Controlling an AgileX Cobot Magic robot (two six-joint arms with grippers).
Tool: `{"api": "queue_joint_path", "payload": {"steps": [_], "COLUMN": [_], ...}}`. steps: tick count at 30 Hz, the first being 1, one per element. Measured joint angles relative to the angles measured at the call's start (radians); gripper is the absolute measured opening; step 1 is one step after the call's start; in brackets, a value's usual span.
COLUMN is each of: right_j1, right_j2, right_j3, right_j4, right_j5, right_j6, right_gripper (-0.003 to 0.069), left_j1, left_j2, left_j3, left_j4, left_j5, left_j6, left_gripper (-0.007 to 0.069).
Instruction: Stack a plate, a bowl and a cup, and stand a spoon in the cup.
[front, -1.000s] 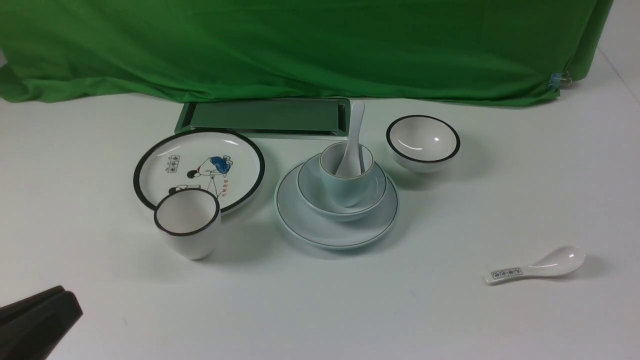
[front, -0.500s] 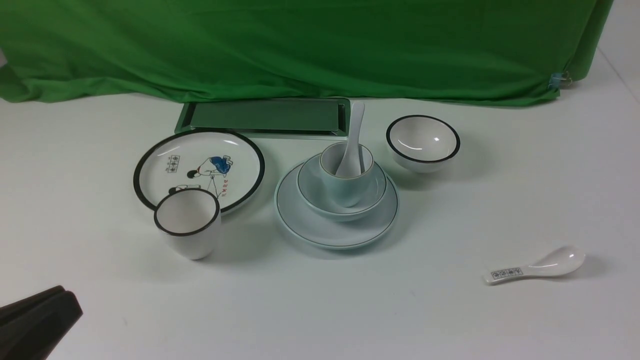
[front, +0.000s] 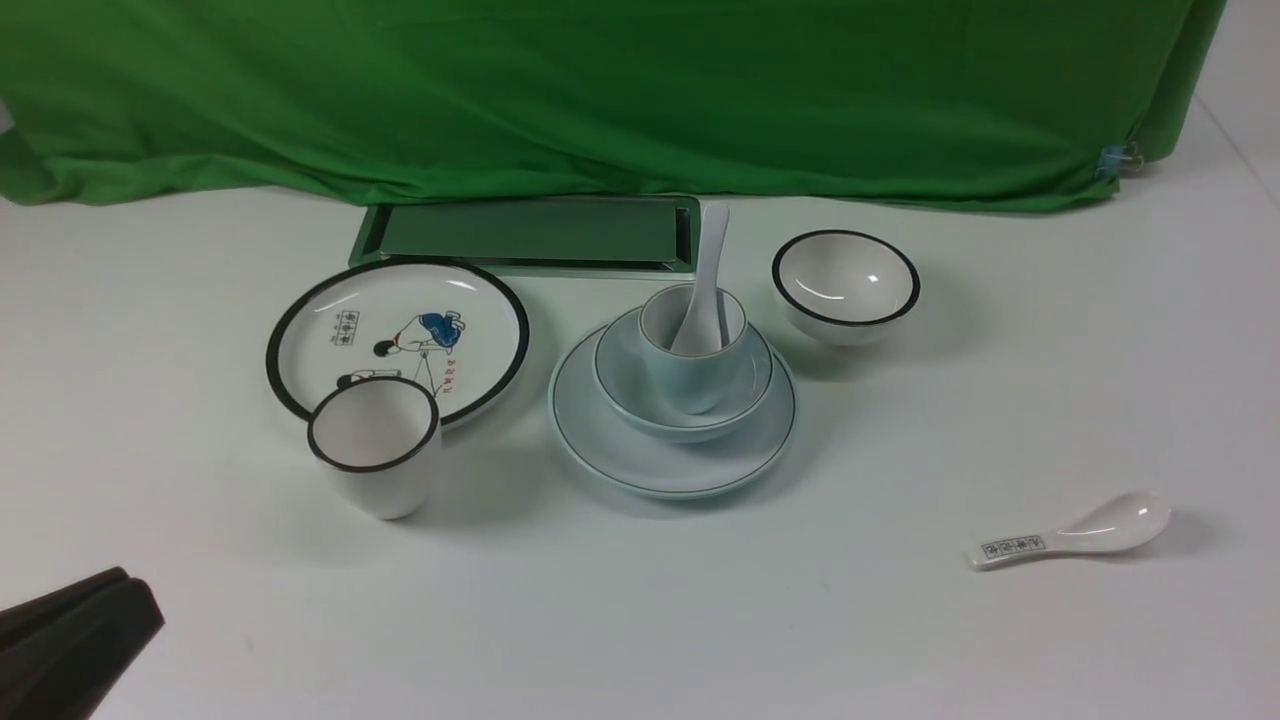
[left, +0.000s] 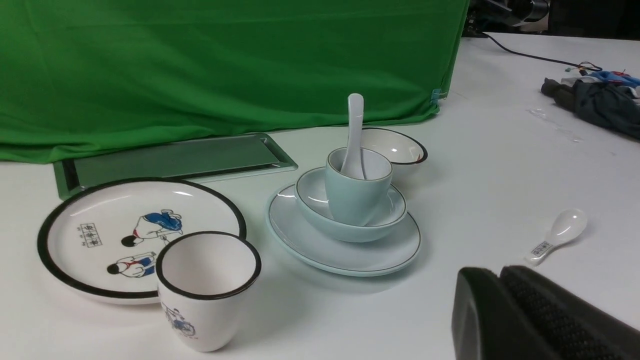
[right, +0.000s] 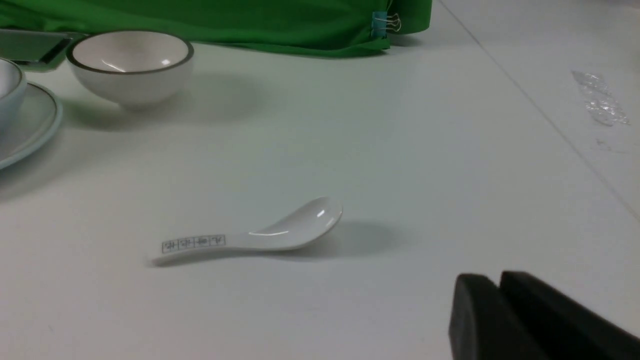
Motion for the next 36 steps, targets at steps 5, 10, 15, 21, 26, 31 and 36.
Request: {"api": "queue_joint_path", "payload": {"steps": [5, 10, 15, 21, 26, 31, 36], "right_j1": [0.000, 0.000, 0.000, 0.000, 0.000, 0.000, 0.000], "right_j2": [0.000, 0.000, 0.000, 0.000, 0.000, 0.000, 0.000], "right_j3": [0.000, 0.000, 0.000, 0.000, 0.000, 0.000, 0.000], "right_j4": [0.000, 0.000, 0.000, 0.000, 0.000, 0.000, 0.000], "right_j5": [0.000, 0.000, 0.000, 0.000, 0.000, 0.000, 0.000], "right_j6": [0.000, 0.000, 0.000, 0.000, 0.000, 0.000, 0.000], "right_gripper": [0.0101, 0.0109, 0.0118, 0.0127, 0.0142, 0.0150, 0.0160], "left_j1": [0.089, 0.295, 0.464, 0.556, 0.594, 0.599, 0.599], "left_j2": [-0.002, -0.003, -0.015, -0.105, -0.116, -0.116, -0.116], "left_j3": [0.106, 0.235, 0.288, 0.292, 0.292, 0.292, 0.292], "left_j4": [-0.044, -0.062, -0.044, -0.044, -0.079, -0.097, -0.105], "left_j5": [-0.177, -0.411, -0.370, -0.235, -0.134, -0.095, -0.098], "left_j6": [0.008, 0.079, 0.101, 0.111, 0.162, 0.205, 0.219], "left_gripper": [-0.0009, -0.0009, -0.0009, -0.0009, -0.0009, -0.0009, -0.0009]}}
